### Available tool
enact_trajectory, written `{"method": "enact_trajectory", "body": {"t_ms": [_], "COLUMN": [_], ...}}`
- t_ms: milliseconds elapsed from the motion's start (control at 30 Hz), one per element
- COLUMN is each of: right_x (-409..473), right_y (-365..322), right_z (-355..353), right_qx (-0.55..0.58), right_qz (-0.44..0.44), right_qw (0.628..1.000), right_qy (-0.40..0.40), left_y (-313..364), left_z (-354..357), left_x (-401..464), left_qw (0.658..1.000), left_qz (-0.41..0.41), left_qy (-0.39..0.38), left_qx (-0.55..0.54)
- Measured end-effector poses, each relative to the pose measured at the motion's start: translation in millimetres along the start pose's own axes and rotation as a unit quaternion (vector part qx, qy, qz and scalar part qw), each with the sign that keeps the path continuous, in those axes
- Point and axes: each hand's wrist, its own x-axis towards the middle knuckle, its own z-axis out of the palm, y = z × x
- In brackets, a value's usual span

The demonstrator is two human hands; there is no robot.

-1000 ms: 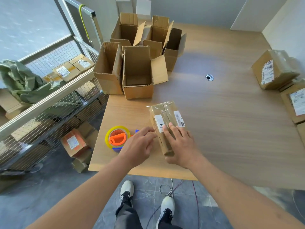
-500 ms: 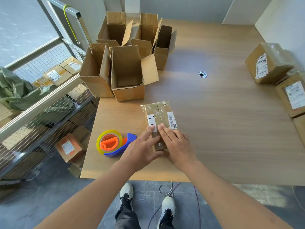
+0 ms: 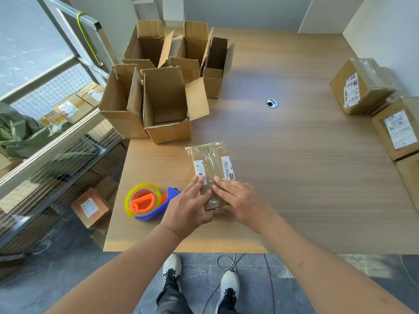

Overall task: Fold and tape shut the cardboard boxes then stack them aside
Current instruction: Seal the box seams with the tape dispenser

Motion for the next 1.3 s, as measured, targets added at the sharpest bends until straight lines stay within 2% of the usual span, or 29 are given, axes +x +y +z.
{"method": "enact_trajectory", "body": {"t_ms": [133, 300, 567, 733, 900, 1100, 1200, 1300], "right_x": [-4, -8, -16, -21, -21, -23, -20, -15], "right_y": [-3, 11, 24, 25, 13, -17, -25, -22], "right_z": [2, -8, -10, -12, -9, -14, -24, -35], "right_qx": [-0.024, 0.083, 0.06, 0.084, 0.118, 0.132, 0.102, 0.093], "right_qz": [-0.004, 0.008, 0.025, 0.021, 0.11, 0.27, 0.298, 0.288], "right_qw": [1.0, 0.996, 0.995, 0.995, 0.985, 0.95, 0.947, 0.953], "right_qy": [0.012, -0.015, 0.069, 0.045, 0.06, 0.088, 0.062, -0.005], "left_y": [-2, 0, 1, 3, 7, 18, 22, 24], "left_z": [-7, -8, -7, -6, -4, 1, 3, -2], "left_x": [-1, -2, -3, -3, -3, 0, 1, 3], "left_qw": [1.0, 1.0, 0.999, 0.999, 0.999, 0.997, 0.997, 0.998], "left_qz": [0.006, 0.006, -0.01, -0.017, -0.037, -0.066, -0.071, -0.063], "left_qy": [-0.011, -0.01, -0.003, -0.003, -0.001, -0.003, -0.01, -0.012], "left_qx": [0.0, -0.003, -0.034, -0.034, -0.039, -0.031, -0.023, -0.011]}}
